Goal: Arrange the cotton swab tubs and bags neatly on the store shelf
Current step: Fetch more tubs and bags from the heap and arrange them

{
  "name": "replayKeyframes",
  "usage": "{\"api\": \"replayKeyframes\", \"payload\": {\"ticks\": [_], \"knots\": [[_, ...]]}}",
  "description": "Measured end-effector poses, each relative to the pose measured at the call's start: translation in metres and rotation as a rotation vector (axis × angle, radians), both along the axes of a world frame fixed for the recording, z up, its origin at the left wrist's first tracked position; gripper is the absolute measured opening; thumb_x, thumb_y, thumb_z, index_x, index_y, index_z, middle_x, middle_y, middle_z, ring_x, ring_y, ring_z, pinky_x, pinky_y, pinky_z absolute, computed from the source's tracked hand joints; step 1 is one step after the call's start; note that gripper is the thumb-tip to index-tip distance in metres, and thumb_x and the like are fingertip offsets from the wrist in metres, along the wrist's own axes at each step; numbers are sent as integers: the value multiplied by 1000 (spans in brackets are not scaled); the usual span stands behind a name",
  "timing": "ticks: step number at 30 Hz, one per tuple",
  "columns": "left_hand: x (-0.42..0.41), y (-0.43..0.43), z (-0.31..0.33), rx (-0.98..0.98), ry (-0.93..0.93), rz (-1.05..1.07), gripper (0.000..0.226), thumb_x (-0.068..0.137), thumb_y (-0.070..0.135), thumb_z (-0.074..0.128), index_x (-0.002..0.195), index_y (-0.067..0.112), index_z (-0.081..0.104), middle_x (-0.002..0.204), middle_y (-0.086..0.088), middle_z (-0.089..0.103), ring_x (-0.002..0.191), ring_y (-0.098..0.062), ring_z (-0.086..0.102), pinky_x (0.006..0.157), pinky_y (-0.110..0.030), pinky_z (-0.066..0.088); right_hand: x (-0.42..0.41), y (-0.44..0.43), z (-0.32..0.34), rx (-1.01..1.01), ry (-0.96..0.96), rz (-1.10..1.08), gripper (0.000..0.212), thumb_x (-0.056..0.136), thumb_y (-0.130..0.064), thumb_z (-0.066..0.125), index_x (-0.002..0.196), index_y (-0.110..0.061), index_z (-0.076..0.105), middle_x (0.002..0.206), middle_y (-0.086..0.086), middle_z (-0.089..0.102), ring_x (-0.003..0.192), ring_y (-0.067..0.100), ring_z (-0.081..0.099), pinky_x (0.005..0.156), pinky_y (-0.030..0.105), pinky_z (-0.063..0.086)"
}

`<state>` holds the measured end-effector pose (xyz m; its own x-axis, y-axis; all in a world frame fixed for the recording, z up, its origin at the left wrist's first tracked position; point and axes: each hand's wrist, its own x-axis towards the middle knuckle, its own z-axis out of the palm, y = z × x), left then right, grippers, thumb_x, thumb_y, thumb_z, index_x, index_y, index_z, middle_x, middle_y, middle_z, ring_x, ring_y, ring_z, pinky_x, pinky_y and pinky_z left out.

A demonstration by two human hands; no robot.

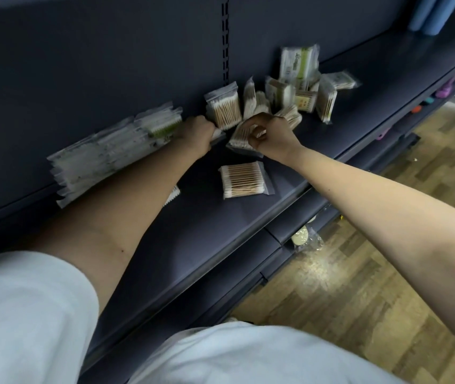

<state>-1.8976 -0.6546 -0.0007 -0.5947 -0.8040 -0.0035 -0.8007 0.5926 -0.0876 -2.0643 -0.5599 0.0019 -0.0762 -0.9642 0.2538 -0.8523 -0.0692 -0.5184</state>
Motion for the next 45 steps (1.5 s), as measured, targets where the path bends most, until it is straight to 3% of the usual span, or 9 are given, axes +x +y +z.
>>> {"api": "replayKeyframes", "payload": {"ticks": [6,10,16,20,25,30,37,41,45], "knots": [[0,9,1,-47,-27,56,33,85,10,64,117,3,58,124,-15,52,112,-36,53,85,-45,47,5,-3,-5,-3,-6,-9,26,82,-12,57,104,-23,66,104,2,66,88,14,63,85,32,53],[-2,9,1,-30,-12,69,43,88,26,63,121,1,53,126,-17,46,114,-37,50,84,-45,46,9,1,-9,-15,-20,25,26,84,-10,58,106,-18,66,111,0,65,89,12,62,84,25,51],[-6,2,1,-5,31,98,66,85,30,66,136,4,34,131,-20,40,116,-39,47,83,-45,46,4,5,-14,-48,0,42,38,82,-24,67,119,-16,60,123,5,57,112,21,55,98,26,41],[-9,0,-4,-39,-21,96,61,86,22,63,137,5,35,127,-19,49,113,-39,51,78,-44,47,-1,3,-15,-2,-11,-34,47,83,-27,66,128,-17,54,131,4,53,123,20,49,104,24,33],[-13,0,-5,-145,-90,77,31,89,0,53,119,4,53,114,-19,61,103,-38,60,66,-37,41,-9,0,-21,256,93,-21,55,87,-21,61,139,-16,43,145,8,41,135,24,35,111,29,28],[-12,2,3,-165,-97,86,23,89,-2,50,108,4,62,112,-19,62,104,-38,60,75,-39,46,-13,-2,-22,171,173,-75,38,85,-17,60,123,-15,57,125,11,58,111,30,56,92,32,46],[-11,-2,6,-142,-6,86,18,91,7,52,101,10,67,105,-15,66,98,-35,62,69,-35,40,-10,4,-26,70,216,-86,33,90,-18,52,121,-8,56,116,18,61,102,36,59,83,40,50],[-8,-5,22,-100,177,72,17,91,18,55,94,15,71,97,-10,69,88,-31,65,67,-33,44,-13,1,-15,-96,182,-128,25,91,-14,49,110,0,57,100,23,64,88,39,61,69,40,48],[-4,-6,49,12,259,14,18,90,11,54,92,13,72,99,-7,70,90,-28,63,72,-35,51,-17,-7,4,-145,173,-177,22,93,-15,46,105,-4,60,91,20,66,81,38,62,68,43,50]]}}
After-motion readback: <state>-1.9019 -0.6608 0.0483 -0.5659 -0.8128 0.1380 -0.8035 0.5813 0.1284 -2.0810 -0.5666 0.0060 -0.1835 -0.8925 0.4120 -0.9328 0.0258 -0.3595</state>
